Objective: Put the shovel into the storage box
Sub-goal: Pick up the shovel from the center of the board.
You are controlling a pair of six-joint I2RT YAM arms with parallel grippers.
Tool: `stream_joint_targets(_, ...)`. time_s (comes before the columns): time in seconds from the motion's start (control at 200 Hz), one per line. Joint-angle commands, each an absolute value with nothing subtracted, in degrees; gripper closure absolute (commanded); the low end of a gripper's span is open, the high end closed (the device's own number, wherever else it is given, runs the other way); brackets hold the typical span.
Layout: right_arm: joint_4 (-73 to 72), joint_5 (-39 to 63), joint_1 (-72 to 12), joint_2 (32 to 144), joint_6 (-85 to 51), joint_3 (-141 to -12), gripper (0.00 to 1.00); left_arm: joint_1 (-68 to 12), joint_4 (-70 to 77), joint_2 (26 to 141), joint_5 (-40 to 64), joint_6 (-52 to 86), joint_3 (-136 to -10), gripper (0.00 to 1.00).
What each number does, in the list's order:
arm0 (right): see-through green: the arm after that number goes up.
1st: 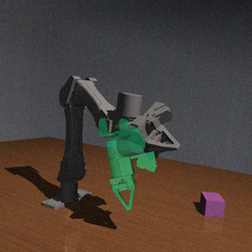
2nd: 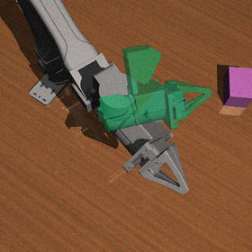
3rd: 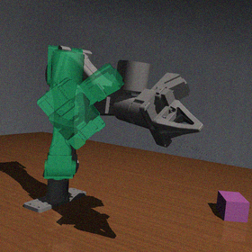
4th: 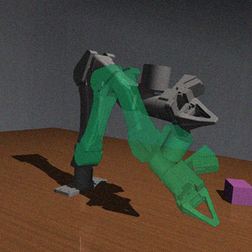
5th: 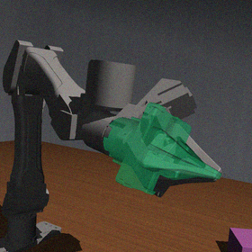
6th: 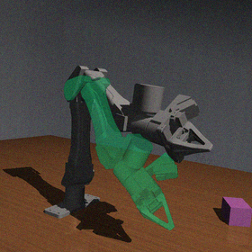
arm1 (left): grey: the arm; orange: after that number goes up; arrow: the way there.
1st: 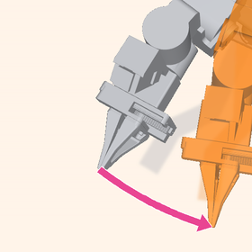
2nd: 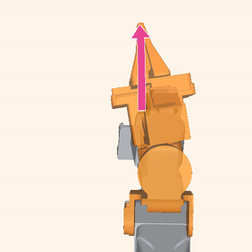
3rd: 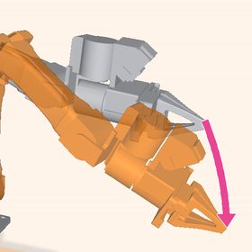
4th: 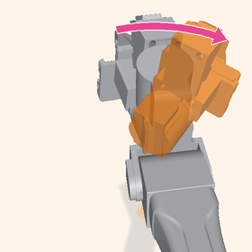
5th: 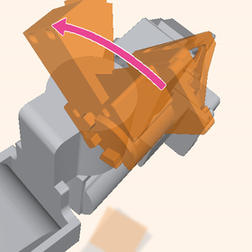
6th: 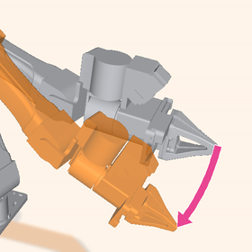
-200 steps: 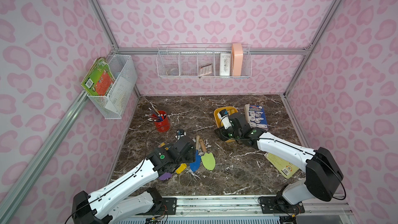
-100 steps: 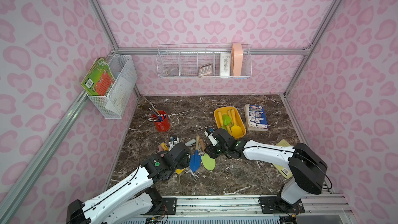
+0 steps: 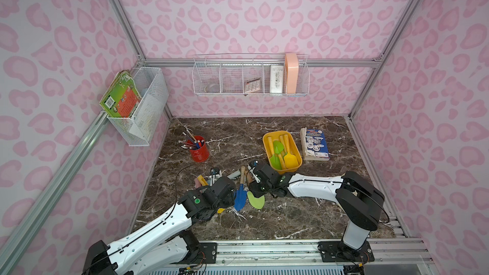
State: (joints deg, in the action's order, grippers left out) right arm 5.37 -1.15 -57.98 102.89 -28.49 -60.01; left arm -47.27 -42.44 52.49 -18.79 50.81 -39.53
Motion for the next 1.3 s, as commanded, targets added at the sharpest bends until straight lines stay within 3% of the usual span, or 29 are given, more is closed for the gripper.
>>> stream_joint_targets(0.0,4.56,-2.78,-58.01,104.41,-29.24,-61.47,0.49,-47.22,-41.89,52.72,-18.63,50.9,-39.46,0.31)
stream_joint_targets(0.8,4.68,-4.57,-58.02,110.46,-29.17,-64.25,0.6,-47.2,-39.91,53.05,-18.11,50.88,-38.58,0.31)
stream_joint_targets(1.085,4.74,-4.57,-58.01,109.74,-28.95,-63.91,0.79,-47.26,-39.64,53.51,-17.75,51.16,-38.67,0.31)
stream_joint_targets(1.295,5.31,-5.23,-57.93,106.61,-28.7,-62.77,0.84,-47.24,-39.49,54.12,-17.5,51.18,-39.19,0.32)
